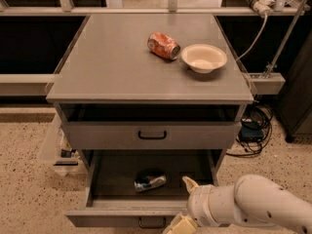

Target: Pick redbull can from middle drawer and place on counter

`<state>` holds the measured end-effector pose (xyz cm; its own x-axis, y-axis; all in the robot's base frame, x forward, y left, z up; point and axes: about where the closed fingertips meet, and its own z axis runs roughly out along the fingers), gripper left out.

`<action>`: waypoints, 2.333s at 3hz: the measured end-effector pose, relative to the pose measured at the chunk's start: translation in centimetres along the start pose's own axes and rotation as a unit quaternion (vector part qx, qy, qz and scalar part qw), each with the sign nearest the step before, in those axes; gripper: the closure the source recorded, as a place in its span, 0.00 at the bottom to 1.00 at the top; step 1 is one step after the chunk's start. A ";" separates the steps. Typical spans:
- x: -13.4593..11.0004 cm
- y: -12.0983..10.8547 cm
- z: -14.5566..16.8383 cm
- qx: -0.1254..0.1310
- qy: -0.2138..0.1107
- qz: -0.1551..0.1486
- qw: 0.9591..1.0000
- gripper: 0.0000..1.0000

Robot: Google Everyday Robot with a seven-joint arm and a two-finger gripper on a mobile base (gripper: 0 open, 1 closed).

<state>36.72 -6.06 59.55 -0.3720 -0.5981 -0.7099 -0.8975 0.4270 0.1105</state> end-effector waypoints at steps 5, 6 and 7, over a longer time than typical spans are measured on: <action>0.1 -9.0 8.4 0.053 -0.076 -0.011 0.996 0.00; 0.2 -9.3 8.8 0.052 -0.081 -0.007 0.995 0.00; 0.8 -9.1 8.8 0.053 -0.078 0.005 0.996 0.00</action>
Offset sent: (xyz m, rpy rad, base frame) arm 0.0195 0.0044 -0.0334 0.0201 -0.0254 -0.0481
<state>46.65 -4.40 51.86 -0.3322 -0.4850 -0.8090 -0.8605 0.5070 0.0494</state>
